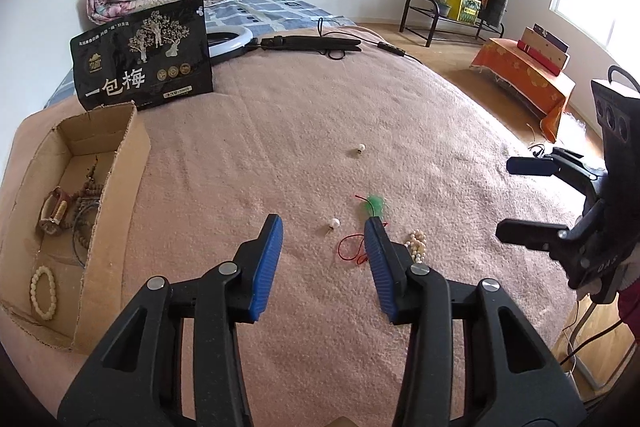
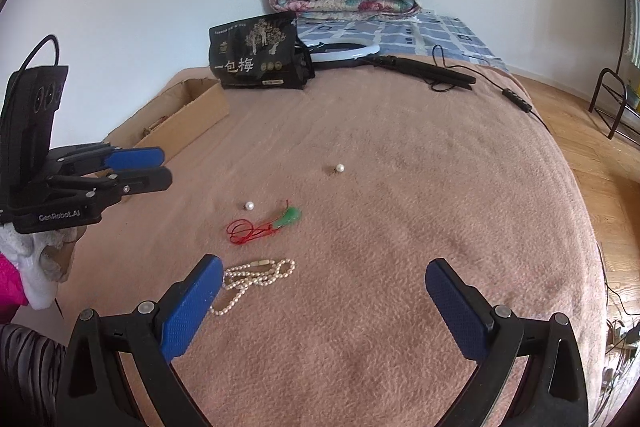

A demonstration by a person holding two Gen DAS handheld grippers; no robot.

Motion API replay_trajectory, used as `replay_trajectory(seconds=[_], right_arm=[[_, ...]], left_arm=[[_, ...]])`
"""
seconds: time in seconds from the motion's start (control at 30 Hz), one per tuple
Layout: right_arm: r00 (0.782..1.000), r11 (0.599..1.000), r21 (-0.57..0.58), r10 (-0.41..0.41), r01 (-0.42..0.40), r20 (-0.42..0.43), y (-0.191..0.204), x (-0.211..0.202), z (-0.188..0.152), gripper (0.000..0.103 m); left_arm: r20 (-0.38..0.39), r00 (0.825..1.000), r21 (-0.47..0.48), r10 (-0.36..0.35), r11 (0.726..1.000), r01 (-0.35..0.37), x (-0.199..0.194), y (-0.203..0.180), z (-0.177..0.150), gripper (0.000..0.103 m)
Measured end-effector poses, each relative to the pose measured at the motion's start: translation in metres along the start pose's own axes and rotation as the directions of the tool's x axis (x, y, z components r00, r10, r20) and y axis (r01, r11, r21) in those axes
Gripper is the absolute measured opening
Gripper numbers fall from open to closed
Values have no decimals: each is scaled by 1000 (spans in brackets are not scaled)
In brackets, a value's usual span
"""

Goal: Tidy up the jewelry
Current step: 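Withdraw both open tools toward the pearl necklace and red-string pendant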

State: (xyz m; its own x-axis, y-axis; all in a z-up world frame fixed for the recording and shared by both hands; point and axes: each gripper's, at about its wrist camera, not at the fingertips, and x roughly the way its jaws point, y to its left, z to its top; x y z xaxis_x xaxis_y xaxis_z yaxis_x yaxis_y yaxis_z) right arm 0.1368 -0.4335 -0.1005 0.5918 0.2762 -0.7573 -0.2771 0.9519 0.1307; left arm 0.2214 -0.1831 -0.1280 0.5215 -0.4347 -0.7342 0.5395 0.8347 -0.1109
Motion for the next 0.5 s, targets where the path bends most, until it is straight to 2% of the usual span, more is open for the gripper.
replay_trajectory(seconds=[0.07,0.13,0.27,0.33,0.5], right_arm=[[1000,1000,-13,20,-20,-18,7,8,-4,98],[998,999,-25,44,-45,-36,13,16,-9,94],[996,996,-51,70,-73,-62,25,27,-18,93],[994,994,-55,86,-90,-74,28,32,-21,85],[990,991,-69,106,-113,-88,35,41,-24,84]], left_arm=[[-6,1000,6,-9,1000,9,5,-2,0,42],[-16,1000,13,-22,1000,22,11,-4,-1,34],[-39,998,26,-51,998,52,22,-8,-2,32],[-54,997,23,-54,998,55,30,-8,-2,27],[-81,995,16,-61,998,63,48,-7,1,25]])
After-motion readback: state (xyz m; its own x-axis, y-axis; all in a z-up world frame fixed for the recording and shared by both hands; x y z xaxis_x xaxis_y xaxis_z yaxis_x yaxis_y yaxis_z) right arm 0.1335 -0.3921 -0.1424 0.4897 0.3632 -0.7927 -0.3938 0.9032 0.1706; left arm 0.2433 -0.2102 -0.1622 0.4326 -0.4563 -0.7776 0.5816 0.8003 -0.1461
